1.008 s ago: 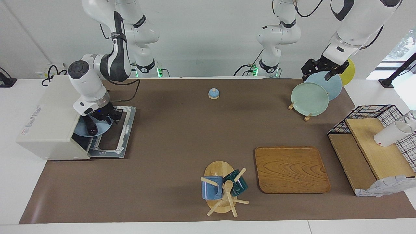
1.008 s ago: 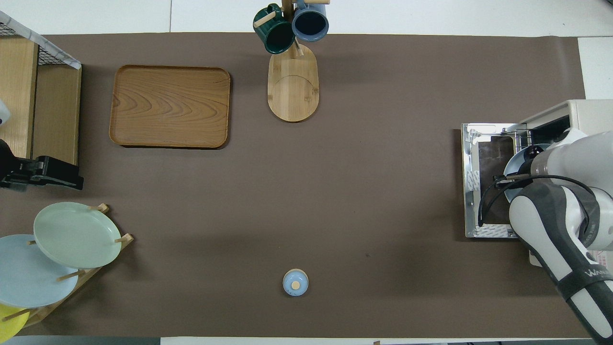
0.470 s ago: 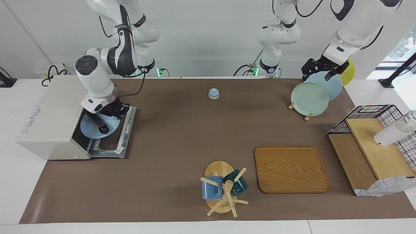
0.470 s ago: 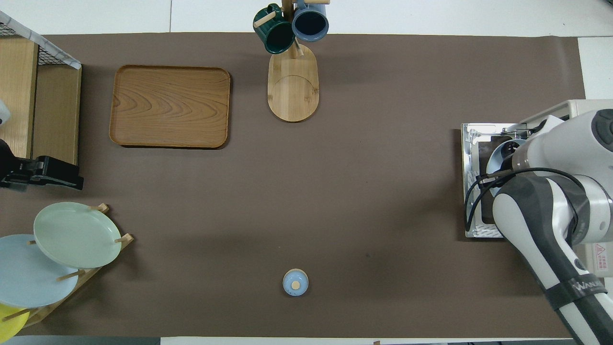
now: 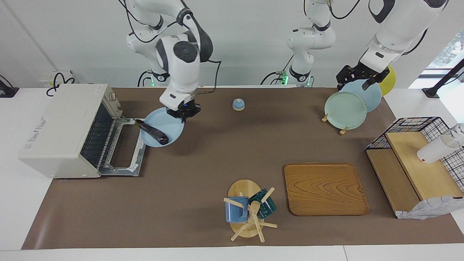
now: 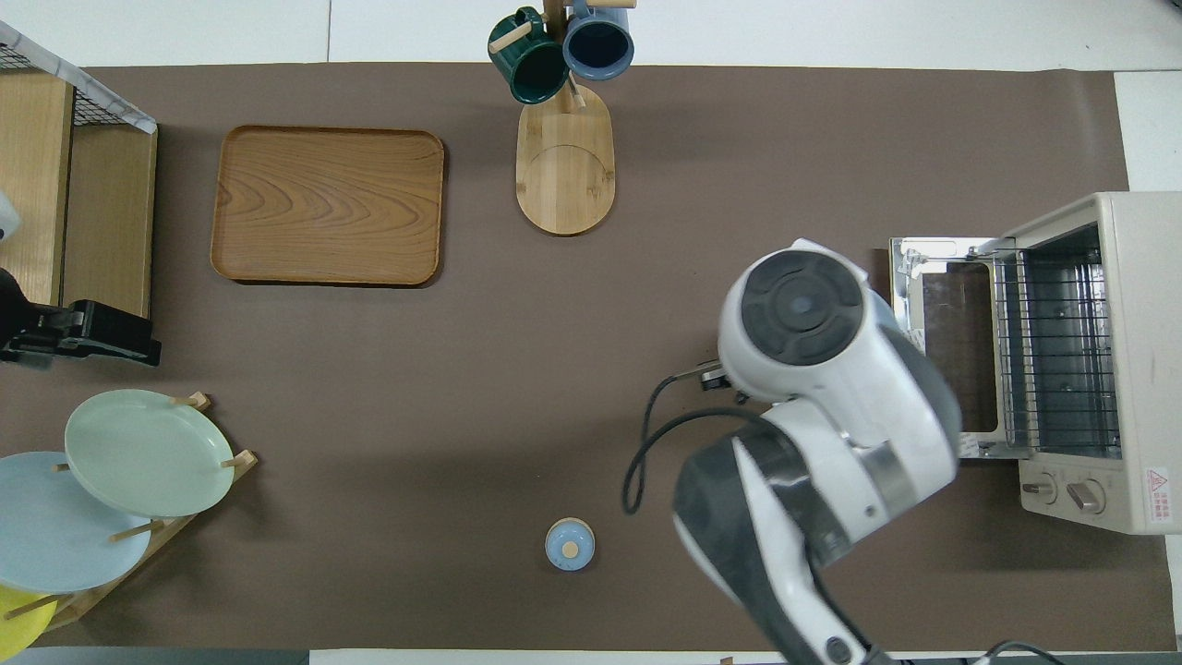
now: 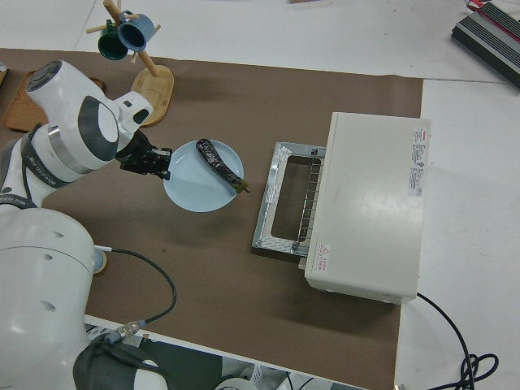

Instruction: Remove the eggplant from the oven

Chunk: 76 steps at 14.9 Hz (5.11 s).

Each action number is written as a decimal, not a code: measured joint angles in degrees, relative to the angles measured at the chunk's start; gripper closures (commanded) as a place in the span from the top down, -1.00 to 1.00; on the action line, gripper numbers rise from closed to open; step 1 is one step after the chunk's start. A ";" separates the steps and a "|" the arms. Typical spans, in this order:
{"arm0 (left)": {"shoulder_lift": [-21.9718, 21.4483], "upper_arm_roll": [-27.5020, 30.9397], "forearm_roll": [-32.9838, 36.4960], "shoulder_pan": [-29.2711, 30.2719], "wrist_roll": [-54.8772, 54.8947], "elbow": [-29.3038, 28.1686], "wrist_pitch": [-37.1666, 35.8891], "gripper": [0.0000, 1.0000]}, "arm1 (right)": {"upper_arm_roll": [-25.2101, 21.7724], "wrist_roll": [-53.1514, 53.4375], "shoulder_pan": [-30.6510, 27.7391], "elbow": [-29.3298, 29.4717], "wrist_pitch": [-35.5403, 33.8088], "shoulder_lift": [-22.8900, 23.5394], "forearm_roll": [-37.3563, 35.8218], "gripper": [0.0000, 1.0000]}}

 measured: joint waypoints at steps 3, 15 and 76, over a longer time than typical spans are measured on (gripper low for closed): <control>0.00 0.00 0.00 0.00 0.00 0.00 0.00 1.00 | 0.06 12.82 8.13 6.41 -0.81 7.19 -0.03 -1.00; 0.00 0.00 0.00 0.00 0.00 0.00 0.00 1.00 | 0.91 27.24 14.52 19.54 15.24 26.12 5.35 -0.38; 24.66 -1.20 -7.51 -38.57 -33.75 -18.33 54.36 -1.00 | -0.22 -43.87 -36.42 -6.85 -1.82 -13.00 -3.89 -1.00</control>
